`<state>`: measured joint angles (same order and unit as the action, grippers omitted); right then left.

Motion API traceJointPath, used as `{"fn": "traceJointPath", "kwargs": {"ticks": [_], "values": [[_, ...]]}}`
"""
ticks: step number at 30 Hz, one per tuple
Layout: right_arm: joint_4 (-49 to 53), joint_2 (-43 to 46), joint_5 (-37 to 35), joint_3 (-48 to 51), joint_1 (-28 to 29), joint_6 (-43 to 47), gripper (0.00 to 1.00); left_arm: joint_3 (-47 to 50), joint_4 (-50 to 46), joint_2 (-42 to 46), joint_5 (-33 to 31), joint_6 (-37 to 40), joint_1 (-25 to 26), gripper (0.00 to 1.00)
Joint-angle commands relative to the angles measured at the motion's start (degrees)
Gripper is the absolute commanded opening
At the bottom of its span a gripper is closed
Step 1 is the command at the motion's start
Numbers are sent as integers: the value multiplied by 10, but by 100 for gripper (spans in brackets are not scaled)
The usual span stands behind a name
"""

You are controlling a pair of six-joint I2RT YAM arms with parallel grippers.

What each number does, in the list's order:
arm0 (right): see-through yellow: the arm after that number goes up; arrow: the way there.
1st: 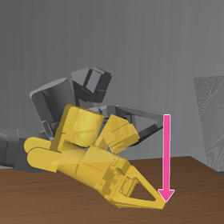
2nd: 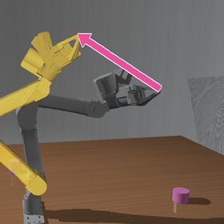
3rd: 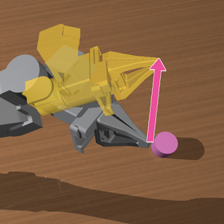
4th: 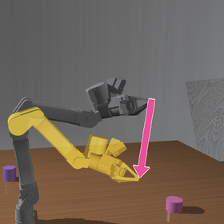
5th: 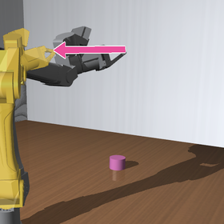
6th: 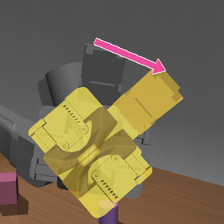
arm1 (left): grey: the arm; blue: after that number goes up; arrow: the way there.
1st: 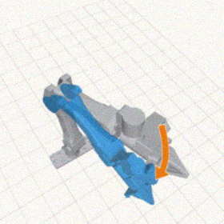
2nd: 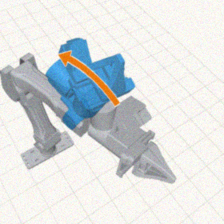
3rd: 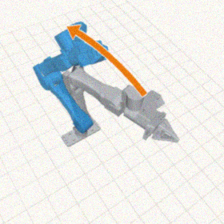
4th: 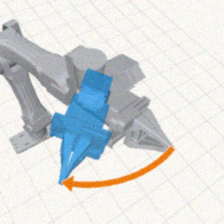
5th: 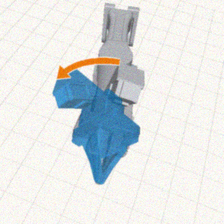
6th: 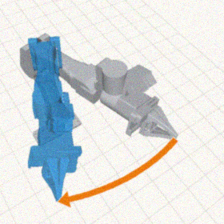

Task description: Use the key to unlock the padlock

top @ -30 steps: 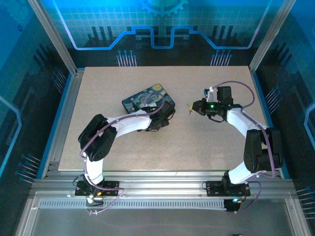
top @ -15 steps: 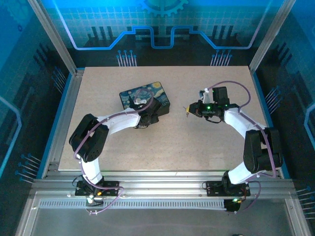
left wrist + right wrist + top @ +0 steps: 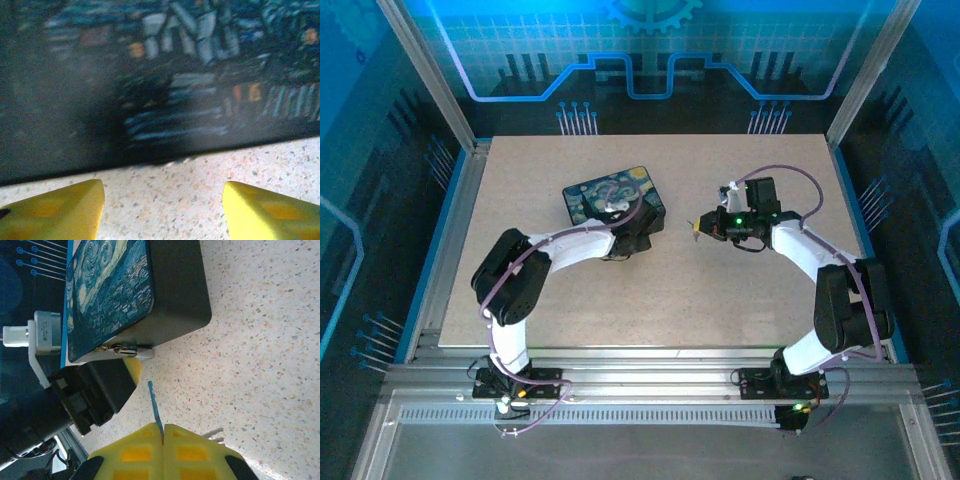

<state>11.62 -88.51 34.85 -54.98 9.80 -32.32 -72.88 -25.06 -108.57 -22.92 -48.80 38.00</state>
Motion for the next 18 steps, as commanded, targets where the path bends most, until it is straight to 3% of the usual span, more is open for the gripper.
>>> {"fn": "traceJointPath", "kwargs": {"ticks": [1, 18], "values": [[10, 8, 1, -20, 10, 8, 0, -23, -5, -21, -25, 13, -1, 62], [8, 14, 7, -11, 12, 11, 0, -61, -33, -73, -84, 20, -2, 46]]}}
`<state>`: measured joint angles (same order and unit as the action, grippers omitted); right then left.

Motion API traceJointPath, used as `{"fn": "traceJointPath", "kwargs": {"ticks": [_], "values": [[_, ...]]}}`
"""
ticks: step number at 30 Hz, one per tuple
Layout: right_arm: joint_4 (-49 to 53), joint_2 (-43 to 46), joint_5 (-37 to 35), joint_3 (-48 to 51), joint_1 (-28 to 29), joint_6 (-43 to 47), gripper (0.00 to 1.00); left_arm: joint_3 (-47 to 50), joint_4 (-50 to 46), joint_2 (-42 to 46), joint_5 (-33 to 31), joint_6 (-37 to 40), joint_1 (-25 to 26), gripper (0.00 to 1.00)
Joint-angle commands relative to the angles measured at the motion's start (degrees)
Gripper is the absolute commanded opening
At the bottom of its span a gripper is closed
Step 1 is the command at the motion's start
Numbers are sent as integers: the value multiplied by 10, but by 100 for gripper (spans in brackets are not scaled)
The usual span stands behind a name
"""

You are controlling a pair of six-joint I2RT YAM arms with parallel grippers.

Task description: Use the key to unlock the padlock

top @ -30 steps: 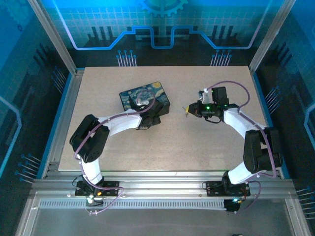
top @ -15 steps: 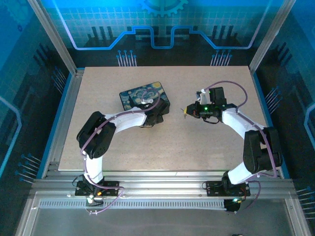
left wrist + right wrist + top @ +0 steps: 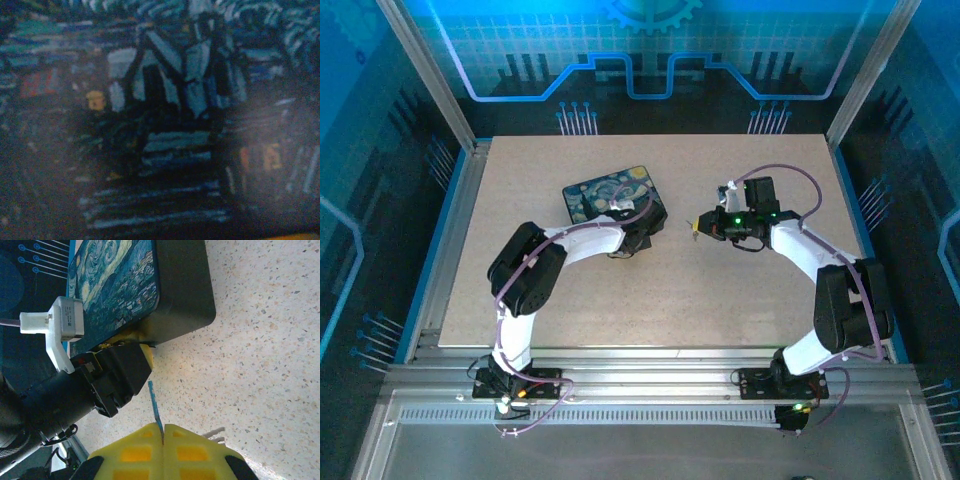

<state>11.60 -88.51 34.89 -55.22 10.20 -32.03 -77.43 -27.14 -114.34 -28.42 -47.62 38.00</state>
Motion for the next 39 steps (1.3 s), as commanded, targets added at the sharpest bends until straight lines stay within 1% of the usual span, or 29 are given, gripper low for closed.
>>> {"fn": "traceJointPath", "kwargs": {"ticks": [1, 5, 9, 12, 14, 18, 22, 28, 31, 34, 39], "values": [[8, 14, 7, -8, 8, 8, 0, -15, -10, -16, -29, 9, -2, 45], [9, 17, 8, -4, 7, 9, 0, -16, -6, -18, -31, 23, -2, 36], [10, 21, 8, 0, 7, 11, 0, -10, -8, -15, -39, 28, -2, 34], [10, 22, 10, 1, 8, 11, 0, -3, -6, -7, -36, 33, -2, 29], [12, 23, 12, 0, 8, 12, 0, -4, -11, 4, -21, 37, -1, 27], [39, 23, 16, -8, 13, 35, 0, -41, -73, 28, 40, 69, -2, 27], [73, 18, 2, -14, 33, 65, 0, -79, -131, 39, 127, 106, -14, 26], [73, 24, -12, 0, 58, 67, 0, -102, -176, 58, 252, 120, -35, 23], [76, 31, -17, 6, 63, 67, 0, -141, -229, 64, 259, 146, -35, 22], [73, 41, -4, 11, 72, 66, 0, -160, -254, 78, 270, 154, -38, 22], [69, 64, -3, 23, 115, 75, 0, -165, -250, 92, 358, 135, -56, 22]]}}
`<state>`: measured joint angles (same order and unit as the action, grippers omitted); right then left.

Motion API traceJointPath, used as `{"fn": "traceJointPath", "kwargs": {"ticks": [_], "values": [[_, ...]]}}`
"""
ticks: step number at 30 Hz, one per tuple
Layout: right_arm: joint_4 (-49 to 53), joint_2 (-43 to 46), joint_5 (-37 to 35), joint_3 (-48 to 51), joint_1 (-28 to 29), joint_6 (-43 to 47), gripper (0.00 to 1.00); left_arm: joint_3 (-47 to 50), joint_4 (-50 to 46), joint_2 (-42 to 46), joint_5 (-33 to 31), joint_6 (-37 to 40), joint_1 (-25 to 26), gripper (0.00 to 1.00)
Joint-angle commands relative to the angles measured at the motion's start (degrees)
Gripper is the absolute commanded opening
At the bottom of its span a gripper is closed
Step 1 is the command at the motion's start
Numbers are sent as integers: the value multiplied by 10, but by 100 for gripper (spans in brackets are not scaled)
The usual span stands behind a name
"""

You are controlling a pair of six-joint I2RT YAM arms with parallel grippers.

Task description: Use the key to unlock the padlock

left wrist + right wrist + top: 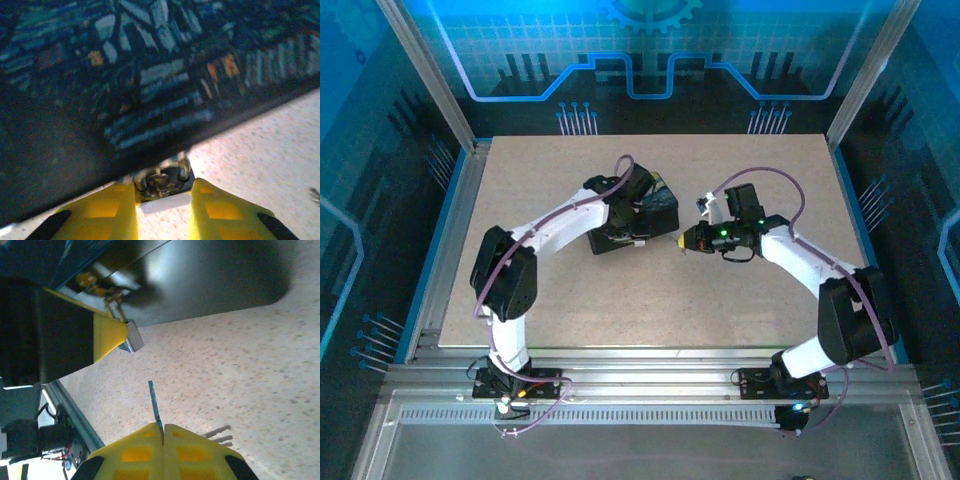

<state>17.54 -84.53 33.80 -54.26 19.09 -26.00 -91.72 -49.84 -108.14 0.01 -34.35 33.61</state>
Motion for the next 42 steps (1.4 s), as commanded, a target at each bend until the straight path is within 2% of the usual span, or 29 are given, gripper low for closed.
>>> {"fn": "traceJointPath", "kwargs": {"ticks": [1, 3, 10, 15, 17, 19, 23, 26, 34, 42], "values": [[7, 31, 5, 18, 32, 13, 0, -27, -24, 32, 90, -1, -16, 22], [-1, 44, 2, 30, 37, 7, 0, -42, -34, 33, 108, -2, -23, 21], [27, 60, -17, 30, 33, 21, 0, -102, -89, 23, 82, 16, -31, 22], [50, 69, -25, 35, -11, 23, 0, -78, -78, 40, 17, -15, 5, 63], [59, 71, -22, 35, -41, 27, 0, -47, -55, 50, -16, -66, 30, 73], [72, 73, -26, 35, -62, 33, 0, -12, -26, 56, -47, -124, 48, 78], [84, 78, -36, 35, -100, 29, 0, 50, 46, 51, -108, -241, 88, 79], [87, 80, -40, 35, -128, 23, 0, 50, 61, 18, -170, -301, 117, 78], [97, 79, -36, 28, -153, 27, 0, 6, 66, -84, -264, -357, 145, 68], [90, 68, -20, 19, -158, 32, 0, -27, 82, -147, -316, -350, 146, 61]]}}
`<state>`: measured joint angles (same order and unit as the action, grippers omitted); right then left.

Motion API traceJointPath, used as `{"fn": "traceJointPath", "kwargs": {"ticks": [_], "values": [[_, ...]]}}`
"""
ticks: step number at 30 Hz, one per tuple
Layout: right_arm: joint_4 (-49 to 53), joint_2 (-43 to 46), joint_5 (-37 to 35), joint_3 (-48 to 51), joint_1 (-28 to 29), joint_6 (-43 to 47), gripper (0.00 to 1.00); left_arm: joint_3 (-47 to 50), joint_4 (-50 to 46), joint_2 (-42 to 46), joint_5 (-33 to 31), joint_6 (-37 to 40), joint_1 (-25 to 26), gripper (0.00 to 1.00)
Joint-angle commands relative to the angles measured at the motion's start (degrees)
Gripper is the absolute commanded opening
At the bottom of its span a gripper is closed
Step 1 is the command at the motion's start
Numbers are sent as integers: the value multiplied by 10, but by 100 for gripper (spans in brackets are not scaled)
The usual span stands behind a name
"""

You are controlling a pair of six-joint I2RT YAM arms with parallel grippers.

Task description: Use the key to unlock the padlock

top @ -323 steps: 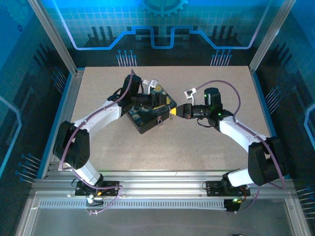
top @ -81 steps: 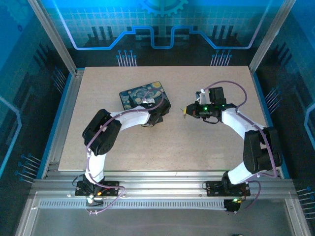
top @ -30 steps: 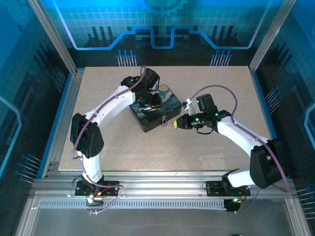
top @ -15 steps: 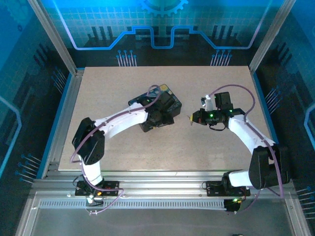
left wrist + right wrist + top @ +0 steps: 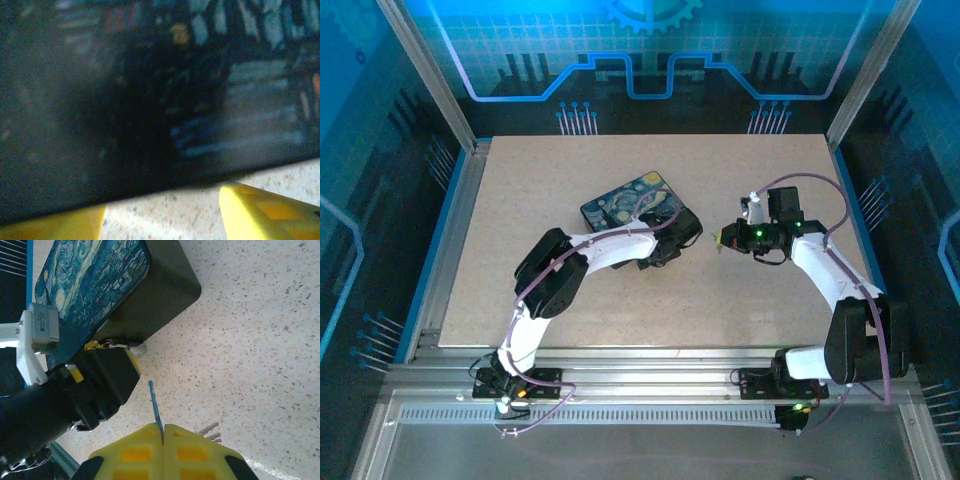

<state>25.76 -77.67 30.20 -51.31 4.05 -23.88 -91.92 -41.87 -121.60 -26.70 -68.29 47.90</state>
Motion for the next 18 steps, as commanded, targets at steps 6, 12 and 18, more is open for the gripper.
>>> {"fn": "traceJointPath", "kwargs": {"ticks": [6, 12, 18], "values": [[-10, -12, 28, -4, -8, 10, 0, -52, -19, -52, -87, -12, 4, 55], [-12, -13, 35, -1, -11, 15, 0, -62, -31, -76, -104, -18, 2, 47], [-18, -12, 46, 1, -17, 16, 0, -57, -33, -79, -139, 4, 2, 37]]}}
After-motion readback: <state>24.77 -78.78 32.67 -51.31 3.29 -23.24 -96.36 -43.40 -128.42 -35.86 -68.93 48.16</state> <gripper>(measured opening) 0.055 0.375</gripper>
